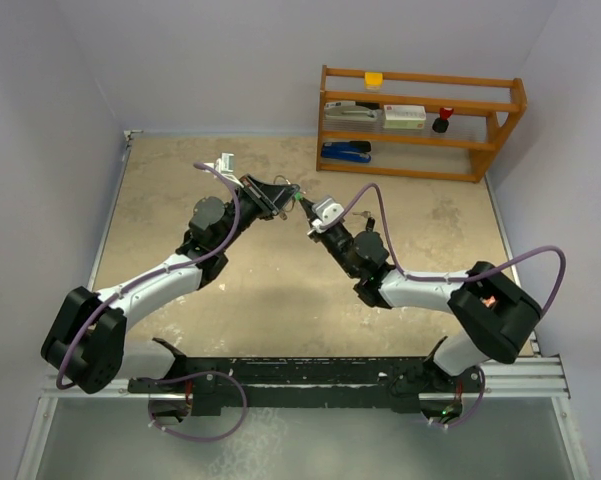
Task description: Put the keys on the keyring
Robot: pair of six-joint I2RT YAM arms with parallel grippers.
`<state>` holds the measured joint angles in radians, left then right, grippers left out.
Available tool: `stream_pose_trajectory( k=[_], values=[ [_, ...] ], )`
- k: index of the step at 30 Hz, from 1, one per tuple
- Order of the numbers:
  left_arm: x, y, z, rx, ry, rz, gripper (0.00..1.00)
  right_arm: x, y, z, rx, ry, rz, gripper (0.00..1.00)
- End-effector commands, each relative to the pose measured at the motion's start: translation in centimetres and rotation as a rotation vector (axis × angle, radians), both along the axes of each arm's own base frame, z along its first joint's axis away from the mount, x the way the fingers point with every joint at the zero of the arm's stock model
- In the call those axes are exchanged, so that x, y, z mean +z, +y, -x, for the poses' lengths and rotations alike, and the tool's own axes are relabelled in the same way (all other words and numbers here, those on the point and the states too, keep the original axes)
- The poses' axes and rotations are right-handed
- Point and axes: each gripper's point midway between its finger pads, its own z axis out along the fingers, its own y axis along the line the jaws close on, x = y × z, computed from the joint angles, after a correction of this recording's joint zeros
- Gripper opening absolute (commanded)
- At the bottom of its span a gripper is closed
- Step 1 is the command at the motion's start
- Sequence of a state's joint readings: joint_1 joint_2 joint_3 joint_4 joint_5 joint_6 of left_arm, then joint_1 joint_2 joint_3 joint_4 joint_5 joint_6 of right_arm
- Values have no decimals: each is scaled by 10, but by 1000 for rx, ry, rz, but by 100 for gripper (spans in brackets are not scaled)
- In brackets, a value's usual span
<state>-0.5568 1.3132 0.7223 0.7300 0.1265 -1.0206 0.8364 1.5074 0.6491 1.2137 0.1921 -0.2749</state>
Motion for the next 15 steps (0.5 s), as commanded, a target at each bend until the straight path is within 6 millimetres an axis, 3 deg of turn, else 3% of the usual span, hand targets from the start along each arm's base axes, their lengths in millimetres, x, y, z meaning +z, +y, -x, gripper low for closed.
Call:
stream_pose_trajectory(
  k=[1, 15],
  values=[
    [38, 2, 1, 15, -110, 41, 0, 30, -7, 3, -15, -113, -91, 0],
    [34, 1, -2, 16, -111, 56, 0, 40, -4, 6, 15, -94, -163, 0]
  ],
)
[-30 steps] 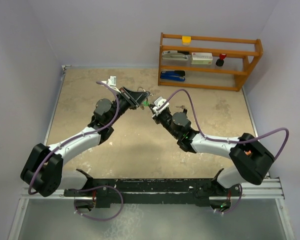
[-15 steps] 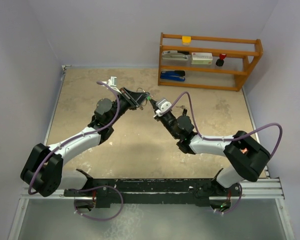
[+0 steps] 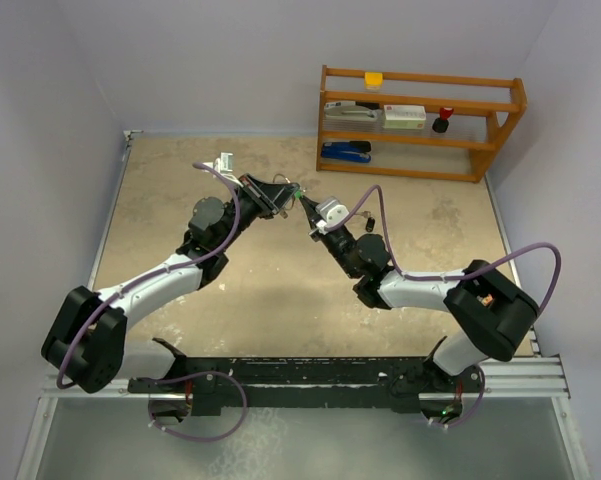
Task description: Put the keys on the keyring
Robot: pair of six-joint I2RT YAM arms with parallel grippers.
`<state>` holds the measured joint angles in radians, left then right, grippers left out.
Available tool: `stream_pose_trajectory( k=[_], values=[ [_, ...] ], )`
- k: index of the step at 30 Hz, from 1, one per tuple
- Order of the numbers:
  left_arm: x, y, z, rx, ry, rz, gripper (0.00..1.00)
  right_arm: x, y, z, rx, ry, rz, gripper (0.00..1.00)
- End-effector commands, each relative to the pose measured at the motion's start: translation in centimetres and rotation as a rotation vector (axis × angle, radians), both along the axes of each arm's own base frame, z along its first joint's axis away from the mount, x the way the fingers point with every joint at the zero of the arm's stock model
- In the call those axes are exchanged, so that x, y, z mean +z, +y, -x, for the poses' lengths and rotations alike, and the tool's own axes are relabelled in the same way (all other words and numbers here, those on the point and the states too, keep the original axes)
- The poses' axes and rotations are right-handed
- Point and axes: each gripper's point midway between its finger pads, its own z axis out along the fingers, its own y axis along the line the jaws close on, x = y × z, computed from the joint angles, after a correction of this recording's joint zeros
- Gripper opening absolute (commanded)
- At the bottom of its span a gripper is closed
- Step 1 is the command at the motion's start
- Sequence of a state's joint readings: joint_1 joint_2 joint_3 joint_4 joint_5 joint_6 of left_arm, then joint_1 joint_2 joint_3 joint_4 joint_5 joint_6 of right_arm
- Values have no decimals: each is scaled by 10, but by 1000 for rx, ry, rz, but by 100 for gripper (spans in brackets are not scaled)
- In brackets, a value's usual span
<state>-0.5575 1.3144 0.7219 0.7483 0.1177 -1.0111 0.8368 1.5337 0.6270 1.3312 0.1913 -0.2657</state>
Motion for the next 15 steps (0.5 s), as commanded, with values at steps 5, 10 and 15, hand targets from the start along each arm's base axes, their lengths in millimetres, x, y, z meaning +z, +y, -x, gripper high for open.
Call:
stream_pose_trajectory(
  k=[5, 10, 15],
  values=[
    [29, -3, -1, 1, -91, 53, 0, 36, 0, 7, 25, -48, -131, 0],
    [27, -4, -1, -2, -91, 52, 0, 40, 1, 6, 29, -46, -156, 0],
    [27, -5, 0, -4, -92, 53, 0, 43, 4, 5, 30, -45, -175, 0]
  ],
)
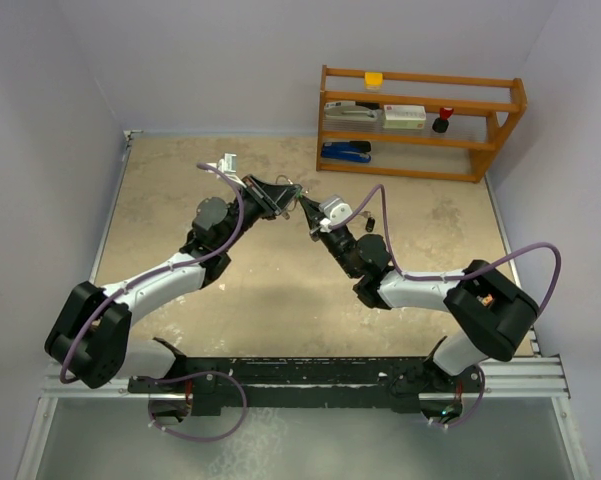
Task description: Put the keys on the keyring
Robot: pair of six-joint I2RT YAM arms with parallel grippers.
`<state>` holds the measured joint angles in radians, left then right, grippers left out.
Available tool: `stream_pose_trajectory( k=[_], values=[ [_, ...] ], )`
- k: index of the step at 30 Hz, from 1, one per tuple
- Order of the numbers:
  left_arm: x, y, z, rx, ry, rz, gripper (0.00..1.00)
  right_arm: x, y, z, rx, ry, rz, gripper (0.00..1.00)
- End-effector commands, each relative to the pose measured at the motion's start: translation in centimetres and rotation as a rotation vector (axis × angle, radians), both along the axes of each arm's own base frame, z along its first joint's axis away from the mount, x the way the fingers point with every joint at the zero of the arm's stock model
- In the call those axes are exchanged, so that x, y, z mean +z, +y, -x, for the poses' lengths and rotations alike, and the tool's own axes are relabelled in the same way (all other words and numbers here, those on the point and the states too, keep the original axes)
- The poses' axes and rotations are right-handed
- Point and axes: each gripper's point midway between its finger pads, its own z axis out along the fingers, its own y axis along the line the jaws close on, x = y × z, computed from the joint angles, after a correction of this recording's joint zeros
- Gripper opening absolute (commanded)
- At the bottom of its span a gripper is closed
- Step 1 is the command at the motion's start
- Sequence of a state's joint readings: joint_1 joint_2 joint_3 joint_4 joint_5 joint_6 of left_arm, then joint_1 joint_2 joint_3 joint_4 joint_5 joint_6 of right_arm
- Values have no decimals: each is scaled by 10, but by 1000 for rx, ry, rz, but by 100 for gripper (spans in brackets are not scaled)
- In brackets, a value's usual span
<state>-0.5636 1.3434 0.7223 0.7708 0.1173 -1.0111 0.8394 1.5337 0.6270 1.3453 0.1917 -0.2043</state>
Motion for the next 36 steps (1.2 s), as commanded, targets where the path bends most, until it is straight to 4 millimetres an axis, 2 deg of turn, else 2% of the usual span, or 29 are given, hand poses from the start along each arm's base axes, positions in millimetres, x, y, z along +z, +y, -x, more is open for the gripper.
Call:
stream_pose_trajectory(
  k=[1, 24, 36],
  values=[
    [33, -1, 2, 1, -96, 56, 0, 40, 1, 2, 3, -69, -120, 0],
    [33, -3, 4, 1, -94, 53, 0, 47, -9, -2, -52, -56, -212, 0],
    [31, -2, 3, 10, -87, 56, 0, 50, -23, -4, -119, -50, -307, 0]
  ],
)
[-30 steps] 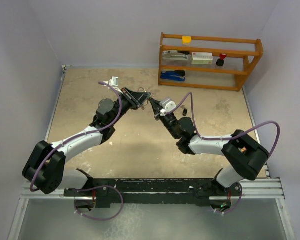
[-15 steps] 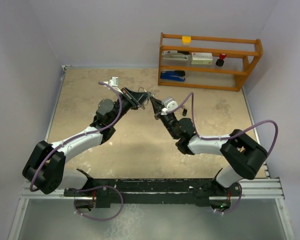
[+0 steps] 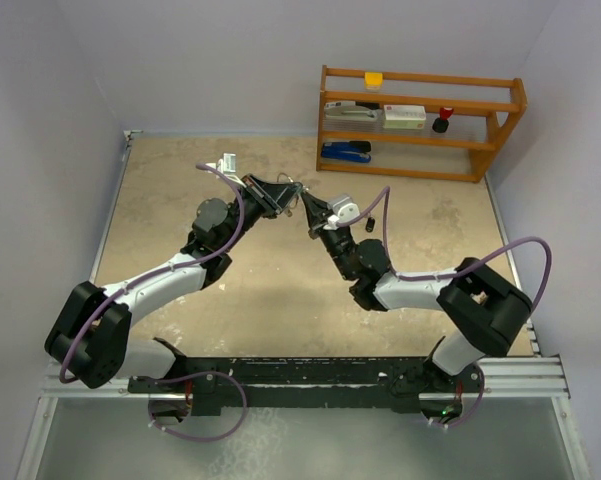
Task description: Put the keys on the keyring
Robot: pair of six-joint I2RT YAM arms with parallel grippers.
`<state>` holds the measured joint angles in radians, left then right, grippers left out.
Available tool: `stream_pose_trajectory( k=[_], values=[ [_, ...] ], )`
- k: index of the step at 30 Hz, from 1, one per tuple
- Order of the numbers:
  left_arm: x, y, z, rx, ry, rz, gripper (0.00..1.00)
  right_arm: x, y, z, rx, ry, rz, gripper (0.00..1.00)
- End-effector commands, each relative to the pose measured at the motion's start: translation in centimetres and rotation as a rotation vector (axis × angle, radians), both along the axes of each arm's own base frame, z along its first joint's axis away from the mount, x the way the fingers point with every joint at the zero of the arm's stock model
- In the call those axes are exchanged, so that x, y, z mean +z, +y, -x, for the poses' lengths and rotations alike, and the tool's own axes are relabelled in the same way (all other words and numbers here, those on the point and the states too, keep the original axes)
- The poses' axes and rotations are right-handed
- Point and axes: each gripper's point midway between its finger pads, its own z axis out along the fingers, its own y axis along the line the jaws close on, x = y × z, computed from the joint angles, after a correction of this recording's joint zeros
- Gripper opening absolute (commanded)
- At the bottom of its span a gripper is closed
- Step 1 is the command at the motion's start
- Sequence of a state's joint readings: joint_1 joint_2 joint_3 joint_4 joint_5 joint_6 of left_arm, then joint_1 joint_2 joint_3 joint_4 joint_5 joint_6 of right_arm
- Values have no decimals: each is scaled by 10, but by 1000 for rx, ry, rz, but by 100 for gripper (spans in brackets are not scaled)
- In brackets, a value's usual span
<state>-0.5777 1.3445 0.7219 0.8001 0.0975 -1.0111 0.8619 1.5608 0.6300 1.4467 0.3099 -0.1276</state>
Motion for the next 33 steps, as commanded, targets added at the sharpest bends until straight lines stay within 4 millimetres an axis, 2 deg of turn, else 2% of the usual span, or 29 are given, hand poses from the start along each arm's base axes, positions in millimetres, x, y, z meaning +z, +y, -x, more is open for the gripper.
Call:
stream_pose_trajectory(
  k=[1, 15, 33],
  values=[
    [25, 0, 1, 5, -65, 40, 0, 40, -16, -2, -70, -72, -167, 0],
    [25, 1, 1, 8, -54, 48, 0, 42, -29, -3, -138, -81, -215, 0],
    [18, -1, -1, 3, 17, 39, 0, 46, -33, -4, -168, -104, -195, 0]
  ],
)
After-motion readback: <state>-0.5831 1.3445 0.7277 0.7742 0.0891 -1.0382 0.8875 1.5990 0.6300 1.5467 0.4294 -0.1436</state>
